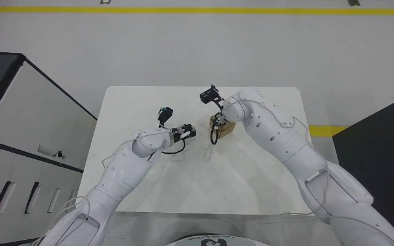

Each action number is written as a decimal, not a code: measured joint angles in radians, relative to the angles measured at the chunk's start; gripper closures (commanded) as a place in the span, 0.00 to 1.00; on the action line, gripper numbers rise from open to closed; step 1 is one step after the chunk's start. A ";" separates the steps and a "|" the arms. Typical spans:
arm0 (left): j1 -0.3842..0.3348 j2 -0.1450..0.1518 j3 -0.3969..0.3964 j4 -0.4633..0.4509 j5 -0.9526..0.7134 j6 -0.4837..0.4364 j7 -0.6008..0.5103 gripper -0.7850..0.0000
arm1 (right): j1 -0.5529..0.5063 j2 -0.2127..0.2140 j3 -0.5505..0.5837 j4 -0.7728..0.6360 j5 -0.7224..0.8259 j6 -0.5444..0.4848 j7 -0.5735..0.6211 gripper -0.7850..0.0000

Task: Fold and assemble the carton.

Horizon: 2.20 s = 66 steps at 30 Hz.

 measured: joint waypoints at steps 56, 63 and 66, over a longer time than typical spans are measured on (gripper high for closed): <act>0.000 0.000 0.000 0.000 0.000 0.000 0.000 1.00 | -0.013 -0.015 0.158 0.165 0.267 0.046 -0.079 1.00; 0.000 0.000 0.000 0.000 0.000 0.000 0.000 1.00 | -0.010 -0.013 0.174 0.152 0.286 0.045 -0.082 1.00; 0.000 0.000 0.000 0.000 0.000 0.000 0.000 1.00 | -0.016 -0.010 0.186 0.138 0.296 0.047 -0.081 1.00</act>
